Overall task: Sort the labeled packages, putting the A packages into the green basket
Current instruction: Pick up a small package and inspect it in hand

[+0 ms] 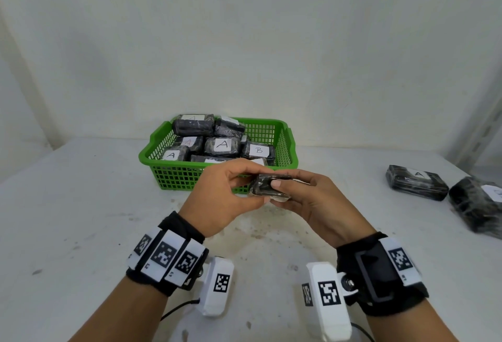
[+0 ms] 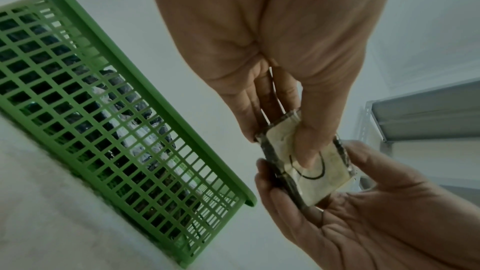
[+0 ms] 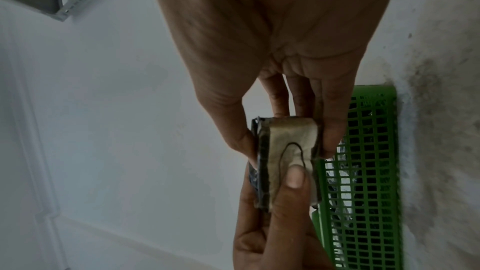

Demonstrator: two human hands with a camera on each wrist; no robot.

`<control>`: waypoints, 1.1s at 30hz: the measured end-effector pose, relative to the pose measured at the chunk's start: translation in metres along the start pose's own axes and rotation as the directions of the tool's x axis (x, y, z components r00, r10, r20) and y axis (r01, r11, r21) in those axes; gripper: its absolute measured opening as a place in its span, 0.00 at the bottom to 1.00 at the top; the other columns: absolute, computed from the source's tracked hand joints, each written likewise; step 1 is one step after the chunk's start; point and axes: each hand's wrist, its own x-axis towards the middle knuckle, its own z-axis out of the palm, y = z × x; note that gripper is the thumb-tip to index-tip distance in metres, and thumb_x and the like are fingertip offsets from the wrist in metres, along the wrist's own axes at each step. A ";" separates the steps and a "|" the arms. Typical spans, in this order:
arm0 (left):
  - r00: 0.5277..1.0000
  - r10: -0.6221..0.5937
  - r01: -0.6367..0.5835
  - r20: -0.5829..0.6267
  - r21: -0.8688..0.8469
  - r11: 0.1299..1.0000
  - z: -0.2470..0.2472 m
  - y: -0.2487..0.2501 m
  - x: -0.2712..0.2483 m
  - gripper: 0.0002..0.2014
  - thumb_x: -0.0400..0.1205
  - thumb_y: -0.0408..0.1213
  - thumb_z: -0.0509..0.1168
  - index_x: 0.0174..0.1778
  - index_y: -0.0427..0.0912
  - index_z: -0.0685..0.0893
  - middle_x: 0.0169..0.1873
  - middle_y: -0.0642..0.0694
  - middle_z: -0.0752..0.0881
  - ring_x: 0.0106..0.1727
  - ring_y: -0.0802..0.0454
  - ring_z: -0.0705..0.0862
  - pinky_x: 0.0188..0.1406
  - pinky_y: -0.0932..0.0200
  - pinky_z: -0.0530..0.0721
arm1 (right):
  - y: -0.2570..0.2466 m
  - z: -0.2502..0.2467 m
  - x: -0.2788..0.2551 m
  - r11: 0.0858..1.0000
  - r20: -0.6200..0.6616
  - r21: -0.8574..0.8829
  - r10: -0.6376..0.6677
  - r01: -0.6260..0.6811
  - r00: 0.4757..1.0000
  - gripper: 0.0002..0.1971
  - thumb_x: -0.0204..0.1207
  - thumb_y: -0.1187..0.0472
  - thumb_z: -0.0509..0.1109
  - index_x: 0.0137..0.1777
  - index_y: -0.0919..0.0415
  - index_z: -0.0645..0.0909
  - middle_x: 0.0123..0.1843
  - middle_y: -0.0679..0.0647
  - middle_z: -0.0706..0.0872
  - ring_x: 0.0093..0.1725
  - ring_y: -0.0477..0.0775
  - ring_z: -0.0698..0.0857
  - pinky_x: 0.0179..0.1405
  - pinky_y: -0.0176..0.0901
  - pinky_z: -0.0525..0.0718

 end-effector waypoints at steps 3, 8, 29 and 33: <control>1.000 0.003 -0.003 0.004 -0.021 1.000 0.000 0.001 0.000 0.21 0.69 0.25 0.81 0.57 0.42 0.90 0.52 0.47 0.91 0.57 0.48 0.90 0.63 0.50 0.87 | -0.003 -0.003 0.000 1.000 0.020 0.022 -0.002 0.002 1.000 0.18 0.76 0.75 0.75 0.66 0.77 0.85 0.61 0.73 0.91 0.54 0.62 0.92 0.56 0.47 0.94; 1.000 0.003 -0.002 0.016 -0.012 1.000 0.003 0.001 0.001 0.21 0.69 0.25 0.81 0.58 0.41 0.90 0.52 0.47 0.91 0.57 0.48 0.90 0.62 0.49 0.87 | -0.001 0.000 0.000 0.999 0.010 -0.036 0.005 -0.004 1.000 0.25 0.64 0.64 0.82 0.63 0.73 0.89 0.58 0.70 0.93 0.53 0.58 0.93 0.57 0.49 0.92; 0.999 -0.014 0.014 0.035 -0.005 1.000 0.003 0.000 0.000 0.21 0.68 0.21 0.80 0.56 0.40 0.89 0.52 0.47 0.90 0.57 0.48 0.90 0.63 0.50 0.87 | -0.002 0.001 -0.002 0.986 -0.035 -0.162 -0.041 0.034 0.999 0.16 0.71 0.70 0.83 0.60 0.68 0.91 0.54 0.64 0.95 0.58 0.65 0.94 0.62 0.55 0.91; 1.000 0.000 0.000 0.012 -0.030 1.000 0.002 0.001 0.000 0.21 0.69 0.21 0.80 0.56 0.40 0.89 0.53 0.46 0.90 0.57 0.47 0.90 0.62 0.50 0.87 | -0.006 0.000 -0.003 0.988 -0.023 -0.153 -0.013 0.009 1.000 0.22 0.69 0.65 0.84 0.63 0.68 0.88 0.56 0.65 0.95 0.58 0.67 0.94 0.63 0.56 0.92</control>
